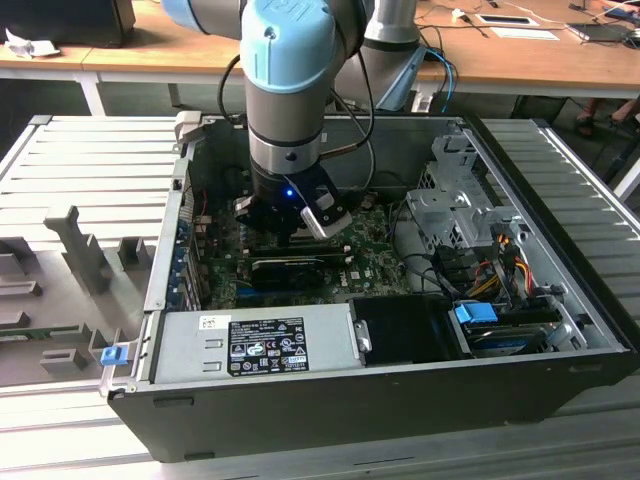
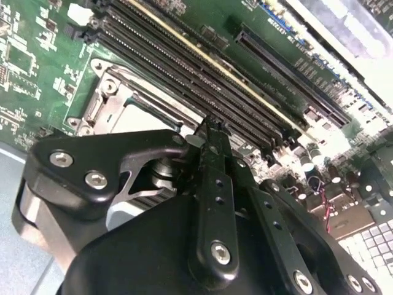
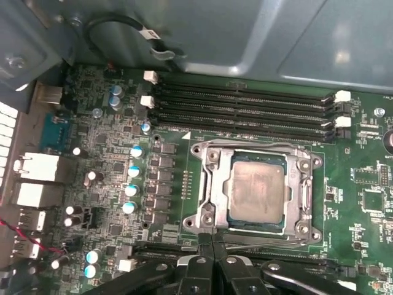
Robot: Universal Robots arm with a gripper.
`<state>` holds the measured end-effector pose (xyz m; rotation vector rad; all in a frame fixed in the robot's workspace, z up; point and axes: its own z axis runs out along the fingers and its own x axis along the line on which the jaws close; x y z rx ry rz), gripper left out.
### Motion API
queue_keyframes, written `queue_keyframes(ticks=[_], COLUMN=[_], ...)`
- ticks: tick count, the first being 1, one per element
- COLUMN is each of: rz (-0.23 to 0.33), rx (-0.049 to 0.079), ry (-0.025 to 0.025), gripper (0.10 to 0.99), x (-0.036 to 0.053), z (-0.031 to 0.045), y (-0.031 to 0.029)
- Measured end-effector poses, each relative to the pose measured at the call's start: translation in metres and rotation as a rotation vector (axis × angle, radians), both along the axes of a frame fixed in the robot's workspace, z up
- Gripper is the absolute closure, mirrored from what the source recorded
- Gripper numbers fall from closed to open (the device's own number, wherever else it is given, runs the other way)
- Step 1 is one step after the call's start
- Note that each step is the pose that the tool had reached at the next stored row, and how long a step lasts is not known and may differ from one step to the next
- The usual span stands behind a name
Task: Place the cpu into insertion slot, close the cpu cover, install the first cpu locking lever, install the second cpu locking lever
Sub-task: 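Install the second cpu locking lever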
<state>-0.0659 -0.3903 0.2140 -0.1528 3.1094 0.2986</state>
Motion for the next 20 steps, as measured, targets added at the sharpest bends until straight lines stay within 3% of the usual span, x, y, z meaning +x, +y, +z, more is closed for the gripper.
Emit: queue_keyframes(ticks=[2,8,10,13,17,18,19,20], rz=[0.0,0.0,0.0,0.0,0.0,0.0,0.0,0.0], rx=[0.017,0.036,0.042,0.071,0.092,0.091,0.091,0.092], ry=[-0.002,-0.0043,-0.0065,-0.0076,-0.007,-0.0067,-0.0067,-0.0069], gripper=[0.98,0.98,0.98,0.98,0.98,0.98,0.98,0.98], x=[-0.0034,-0.0079,-0.0135,-0.0134,-0.0136,-0.0136,-0.0136,-0.0136], z=[-0.001,-0.0092,-0.0119,-0.0163,-0.0181,-0.0184,-0.0169,-0.0106], y=[-0.003,-0.0047,-0.0054,-0.0051,-0.0053,-0.0056,-0.0058,-0.0057])
